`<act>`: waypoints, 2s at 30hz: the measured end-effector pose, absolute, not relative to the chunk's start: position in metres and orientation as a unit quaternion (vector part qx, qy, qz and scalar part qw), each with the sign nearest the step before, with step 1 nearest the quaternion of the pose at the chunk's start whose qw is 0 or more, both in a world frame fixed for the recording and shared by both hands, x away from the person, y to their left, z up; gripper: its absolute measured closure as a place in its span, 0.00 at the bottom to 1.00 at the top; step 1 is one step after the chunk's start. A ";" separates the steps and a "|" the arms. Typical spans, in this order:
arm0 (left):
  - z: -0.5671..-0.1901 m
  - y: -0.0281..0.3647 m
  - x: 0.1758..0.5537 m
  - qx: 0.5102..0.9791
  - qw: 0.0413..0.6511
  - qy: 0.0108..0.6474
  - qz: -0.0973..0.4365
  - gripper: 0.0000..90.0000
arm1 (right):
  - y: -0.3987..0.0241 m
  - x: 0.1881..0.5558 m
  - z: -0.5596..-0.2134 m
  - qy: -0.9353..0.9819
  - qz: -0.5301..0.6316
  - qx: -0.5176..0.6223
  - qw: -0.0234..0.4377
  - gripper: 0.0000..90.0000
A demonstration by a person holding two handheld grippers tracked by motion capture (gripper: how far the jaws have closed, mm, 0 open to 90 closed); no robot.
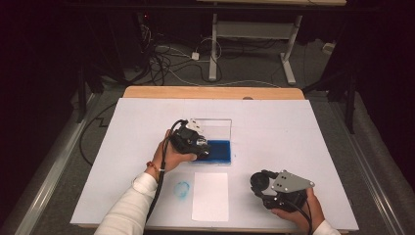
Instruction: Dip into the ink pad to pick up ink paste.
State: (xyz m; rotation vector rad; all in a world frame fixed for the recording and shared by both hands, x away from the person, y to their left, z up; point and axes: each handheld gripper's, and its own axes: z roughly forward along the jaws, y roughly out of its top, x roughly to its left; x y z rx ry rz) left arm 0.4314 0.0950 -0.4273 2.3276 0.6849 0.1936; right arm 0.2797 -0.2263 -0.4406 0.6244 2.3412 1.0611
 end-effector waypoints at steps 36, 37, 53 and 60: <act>-0.427 0.095 0.431 0.893 0.349 0.273 0.075 0.61 | -0.229 0.279 -0.438 0.856 0.392 0.228 0.248 0.42; -0.427 0.095 0.431 0.894 0.348 0.272 0.076 0.61 | -0.229 0.278 -0.438 0.856 0.393 0.228 0.249 0.42; -0.414 0.094 0.426 0.893 0.354 0.261 0.094 0.61 | -0.232 0.277 -0.435 0.851 0.399 0.229 0.253 0.42; -0.402 0.098 0.422 0.887 0.371 0.258 0.101 0.61 | -0.232 0.277 -0.434 0.850 0.399 0.231 0.254 0.42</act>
